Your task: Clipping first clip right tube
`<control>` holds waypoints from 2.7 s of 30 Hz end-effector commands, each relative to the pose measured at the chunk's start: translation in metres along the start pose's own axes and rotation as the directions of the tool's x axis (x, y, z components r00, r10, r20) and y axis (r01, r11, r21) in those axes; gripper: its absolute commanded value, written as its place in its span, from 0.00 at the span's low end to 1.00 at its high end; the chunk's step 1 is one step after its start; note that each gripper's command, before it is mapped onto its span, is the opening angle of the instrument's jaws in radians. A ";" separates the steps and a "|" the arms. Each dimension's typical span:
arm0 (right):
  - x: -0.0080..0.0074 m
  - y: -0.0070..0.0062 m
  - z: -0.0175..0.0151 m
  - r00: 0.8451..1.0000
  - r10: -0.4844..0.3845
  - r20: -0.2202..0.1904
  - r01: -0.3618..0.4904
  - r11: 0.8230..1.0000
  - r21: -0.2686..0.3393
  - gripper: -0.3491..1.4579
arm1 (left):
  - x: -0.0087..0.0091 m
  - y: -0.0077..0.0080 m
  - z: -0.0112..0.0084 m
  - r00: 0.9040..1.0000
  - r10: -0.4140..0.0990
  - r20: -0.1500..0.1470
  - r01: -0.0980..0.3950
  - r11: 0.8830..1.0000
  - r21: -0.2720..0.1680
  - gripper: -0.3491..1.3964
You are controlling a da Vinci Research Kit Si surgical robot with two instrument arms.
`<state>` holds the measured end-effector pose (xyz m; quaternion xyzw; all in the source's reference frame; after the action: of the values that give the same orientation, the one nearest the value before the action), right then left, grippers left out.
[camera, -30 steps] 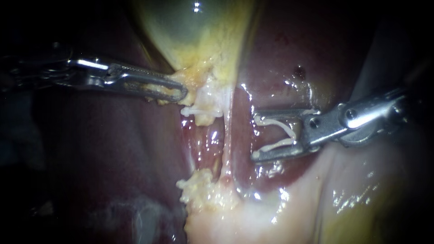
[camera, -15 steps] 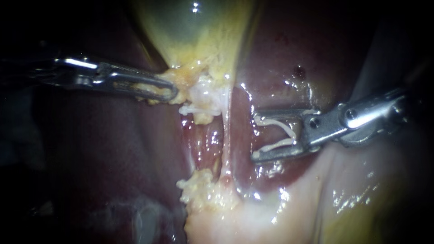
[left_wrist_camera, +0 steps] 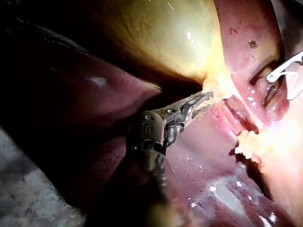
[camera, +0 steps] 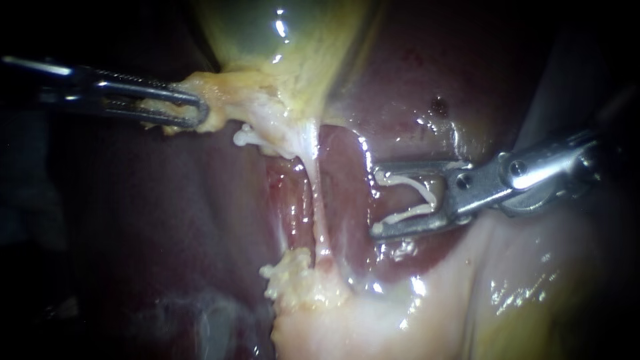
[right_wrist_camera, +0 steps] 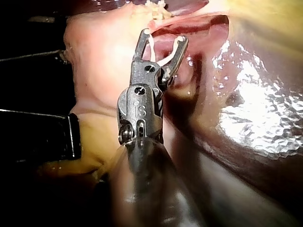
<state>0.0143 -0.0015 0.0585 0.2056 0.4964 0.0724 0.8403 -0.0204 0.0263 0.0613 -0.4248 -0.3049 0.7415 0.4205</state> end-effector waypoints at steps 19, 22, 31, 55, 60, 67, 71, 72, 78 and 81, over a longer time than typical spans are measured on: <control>-0.0040 0.0004 0.0071 0.971 0.241 0.009 -0.241 0.971 0.009 0.47 | -0.0002 0.0000 0.0002 1.000 0.001 0.000 -0.001 1.000 0.002 0.00; -0.0047 0.0006 0.0082 0.961 0.276 0.011 -0.276 0.961 0.009 0.47 | -0.0002 0.0000 0.0002 1.000 0.001 0.000 -0.001 1.000 0.003 0.00; -0.0063 0.0015 0.0118 0.938 0.345 0.008 -0.346 0.938 0.010 0.47 | -0.0003 0.0000 0.0003 1.000 0.001 -0.001 -0.001 1.000 0.003 0.00; -0.0075 0.0007 0.0165 0.897 0.440 -0.038 -0.429 0.889 0.160 0.46 | -0.0002 0.0000 0.0003 1.000 0.001 -0.001 -0.001 1.000 0.003 0.00; -0.0073 0.0006 0.0164 0.887 0.458 -0.053 -0.444 0.880 0.170 0.46 | -0.0002 0.0000 0.0003 1.000 0.001 -0.001 -0.001 1.000 0.003 0.00; -0.0061 -0.0005 0.0162 0.869 0.485 -0.095 -0.460 0.864 0.203 0.46 | -0.0003 0.0000 0.0004 1.000 0.001 -0.001 -0.001 1.000 0.004 0.00; -0.0049 -0.0016 0.0163 0.863 0.493 -0.114 -0.462 0.860 0.218 0.47 | -0.0003 0.0000 0.0004 1.000 0.002 -0.001 -0.002 1.000 0.004 0.00; -0.0045 -0.0019 0.0162 0.861 0.494 -0.120 -0.461 0.858 0.226 0.47 | -0.0003 0.0000 0.0004 1.000 0.002 -0.001 -0.002 1.000 0.004 0.00; -0.0024 -0.0030 0.0154 0.854 0.502 -0.136 -0.462 0.852 0.245 0.47 | -0.0003 0.0000 0.0004 1.000 0.002 -0.001 -0.002 1.000 0.004 0.00; -0.0017 -0.0031 0.0149 0.851 0.506 -0.138 -0.465 0.850 0.249 0.47 | -0.0003 0.0000 0.0004 1.000 0.002 -0.001 -0.002 1.000 0.004 0.00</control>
<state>0.0261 -0.0089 0.0647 0.4028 0.5142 0.2515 0.7142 -0.0206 0.0260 0.0616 -0.4246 -0.3027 0.7421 0.4211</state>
